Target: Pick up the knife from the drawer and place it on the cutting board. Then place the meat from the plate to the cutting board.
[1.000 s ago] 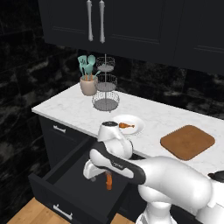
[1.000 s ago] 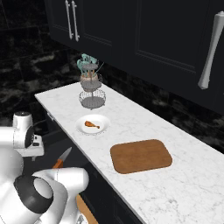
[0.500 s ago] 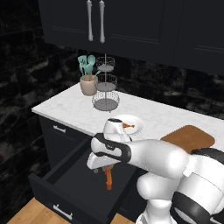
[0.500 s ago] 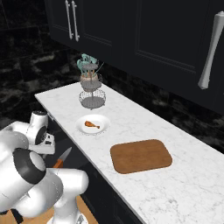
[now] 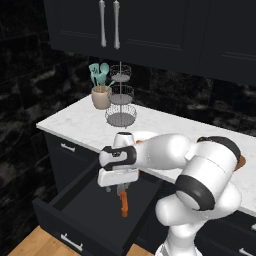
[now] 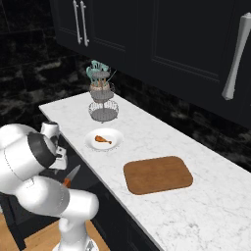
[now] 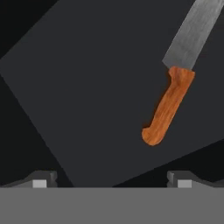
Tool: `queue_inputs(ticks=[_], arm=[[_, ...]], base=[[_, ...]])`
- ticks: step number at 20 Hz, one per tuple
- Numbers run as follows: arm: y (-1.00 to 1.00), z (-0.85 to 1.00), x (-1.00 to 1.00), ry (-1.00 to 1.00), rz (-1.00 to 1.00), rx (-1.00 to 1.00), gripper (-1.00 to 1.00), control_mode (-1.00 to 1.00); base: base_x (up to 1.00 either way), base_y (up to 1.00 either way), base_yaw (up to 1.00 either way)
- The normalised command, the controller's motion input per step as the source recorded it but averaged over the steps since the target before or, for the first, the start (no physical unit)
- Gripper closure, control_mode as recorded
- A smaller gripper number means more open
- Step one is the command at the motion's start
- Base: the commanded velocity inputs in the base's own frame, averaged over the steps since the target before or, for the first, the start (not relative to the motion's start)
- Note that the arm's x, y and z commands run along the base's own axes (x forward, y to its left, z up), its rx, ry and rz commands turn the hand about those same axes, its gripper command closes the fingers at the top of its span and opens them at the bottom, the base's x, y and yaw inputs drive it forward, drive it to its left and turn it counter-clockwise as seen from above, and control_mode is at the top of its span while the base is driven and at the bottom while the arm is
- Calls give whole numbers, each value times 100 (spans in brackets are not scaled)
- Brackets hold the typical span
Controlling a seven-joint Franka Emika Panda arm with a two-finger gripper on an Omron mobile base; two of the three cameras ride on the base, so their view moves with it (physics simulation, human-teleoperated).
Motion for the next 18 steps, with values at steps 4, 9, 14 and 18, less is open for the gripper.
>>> queue_inputs(ticks=[4, 9, 14, 18], arm=[[0, -12, 0, 0, -13, -13, -100, -100], [-15, -10, 1, 6, -5, -4, -100, -100], [-32, -24, 1, 14, 0, -5, -100, -100], [-13, -23, 6, 9, 0, -6, -100, -100]], base=[[0, 0, 0], [0, 0, 0], [0, 0, 0], [0, 0, 0]])
